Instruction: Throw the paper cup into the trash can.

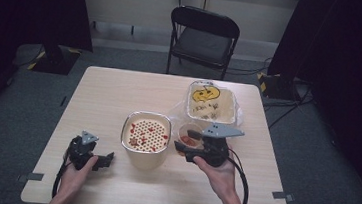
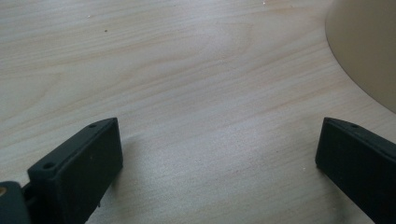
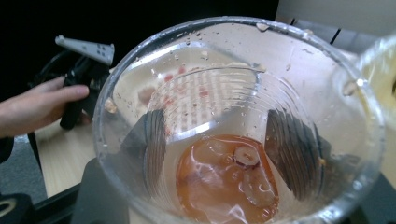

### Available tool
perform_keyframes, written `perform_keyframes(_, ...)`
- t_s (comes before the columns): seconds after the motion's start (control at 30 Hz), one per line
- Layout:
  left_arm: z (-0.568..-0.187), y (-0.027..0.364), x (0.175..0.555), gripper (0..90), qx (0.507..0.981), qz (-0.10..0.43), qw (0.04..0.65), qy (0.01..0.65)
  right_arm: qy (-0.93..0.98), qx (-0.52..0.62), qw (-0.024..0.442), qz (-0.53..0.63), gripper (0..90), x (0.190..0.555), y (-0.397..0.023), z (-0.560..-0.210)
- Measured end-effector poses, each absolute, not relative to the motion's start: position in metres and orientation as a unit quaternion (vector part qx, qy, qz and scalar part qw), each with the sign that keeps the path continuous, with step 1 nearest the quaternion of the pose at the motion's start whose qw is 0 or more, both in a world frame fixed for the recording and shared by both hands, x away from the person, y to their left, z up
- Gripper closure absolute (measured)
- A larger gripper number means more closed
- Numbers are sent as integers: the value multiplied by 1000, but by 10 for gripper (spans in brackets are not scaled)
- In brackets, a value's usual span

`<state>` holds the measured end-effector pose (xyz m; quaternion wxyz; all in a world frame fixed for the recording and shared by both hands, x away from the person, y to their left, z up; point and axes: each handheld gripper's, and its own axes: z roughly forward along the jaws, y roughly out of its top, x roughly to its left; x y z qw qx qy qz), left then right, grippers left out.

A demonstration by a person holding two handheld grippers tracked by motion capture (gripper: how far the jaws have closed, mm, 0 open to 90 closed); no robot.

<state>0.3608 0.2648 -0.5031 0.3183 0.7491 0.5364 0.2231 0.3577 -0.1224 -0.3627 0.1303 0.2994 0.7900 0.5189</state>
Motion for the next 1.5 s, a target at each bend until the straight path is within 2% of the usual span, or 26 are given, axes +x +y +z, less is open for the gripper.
perform_keyframes(0.33,-503,265,361,1,749,224,318,536,781,290,136,536,389,379,-94,-340)
perform_keyframes(0.63,-503,265,361,1,749,224,318,537,764,285,165,555,392,401,-76,-335)
perform_keyframes(1.17,-503,265,361,1,749,224,318,537,752,247,296,534,410,423,-49,-336)
perform_keyframes(1.3,-503,265,361,1,749,224,318,537,761,225,349,499,417,421,-44,-334)
perform_keyframes(1.5,-503,265,361,1,749,224,317,536,778,202,390,449,424,421,-39,-339)
